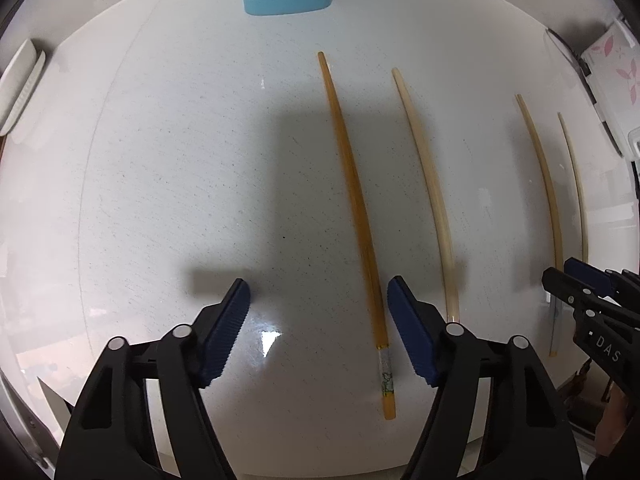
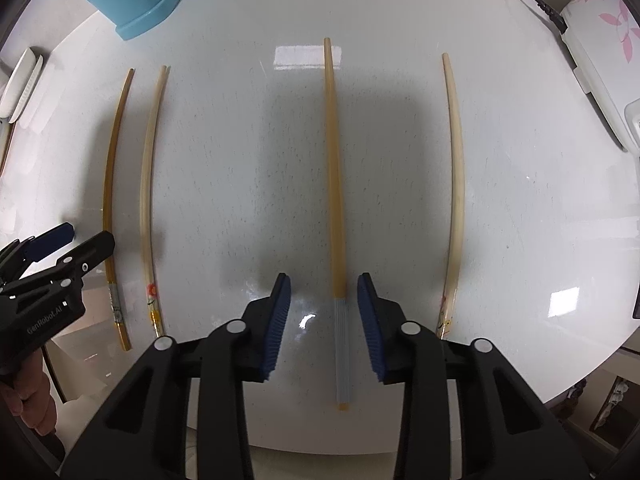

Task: Organize utensils
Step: 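Return both tools to the chopsticks and grasp a blue-tipped chopstick with the right tool, then lift the blue-tipped chopstick and carry it to the blue holder with the right tool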

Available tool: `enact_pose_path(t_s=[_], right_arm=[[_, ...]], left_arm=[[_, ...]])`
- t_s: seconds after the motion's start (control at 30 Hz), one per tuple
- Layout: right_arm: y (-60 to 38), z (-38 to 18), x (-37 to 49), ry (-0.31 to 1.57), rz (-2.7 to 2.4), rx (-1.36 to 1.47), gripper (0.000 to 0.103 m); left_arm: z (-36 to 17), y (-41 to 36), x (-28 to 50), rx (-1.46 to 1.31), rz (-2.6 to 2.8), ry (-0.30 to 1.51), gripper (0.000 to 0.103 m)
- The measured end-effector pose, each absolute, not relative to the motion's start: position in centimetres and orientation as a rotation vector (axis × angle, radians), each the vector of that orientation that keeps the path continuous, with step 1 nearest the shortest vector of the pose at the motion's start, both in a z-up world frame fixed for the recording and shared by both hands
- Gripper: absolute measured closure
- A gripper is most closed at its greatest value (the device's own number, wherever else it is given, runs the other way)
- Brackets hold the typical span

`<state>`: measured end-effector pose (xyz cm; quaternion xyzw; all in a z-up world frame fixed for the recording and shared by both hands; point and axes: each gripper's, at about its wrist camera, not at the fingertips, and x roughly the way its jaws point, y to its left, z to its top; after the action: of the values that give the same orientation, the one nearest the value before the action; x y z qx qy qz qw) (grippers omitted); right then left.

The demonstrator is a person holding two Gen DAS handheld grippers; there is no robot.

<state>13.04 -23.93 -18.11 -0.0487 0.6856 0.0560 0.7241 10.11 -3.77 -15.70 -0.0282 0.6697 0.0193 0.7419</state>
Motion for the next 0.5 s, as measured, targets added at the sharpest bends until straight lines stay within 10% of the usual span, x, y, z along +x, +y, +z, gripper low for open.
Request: enact_pose_path(t_s=[0.27,0.33,0.5], right_arm=[[-23.6,-18.1,13.4,1.526,0.096,-0.113,0.09],[-23.0,-18.3,13.5,1.535,0.092,-0.106,0.096],[-23.1,-18.1,14.1,1.532,0.08,-0.094,0.096]], left_arm=[[-15.1,-4.6,10.2,-0.029,0.054,1.504,0.069],[-15.0,-4.7,10.2,-0.019,0.057,1.507,0.091],[-14.8,-4.2,10.3,-0.033,0.056,1.513,0.096]])
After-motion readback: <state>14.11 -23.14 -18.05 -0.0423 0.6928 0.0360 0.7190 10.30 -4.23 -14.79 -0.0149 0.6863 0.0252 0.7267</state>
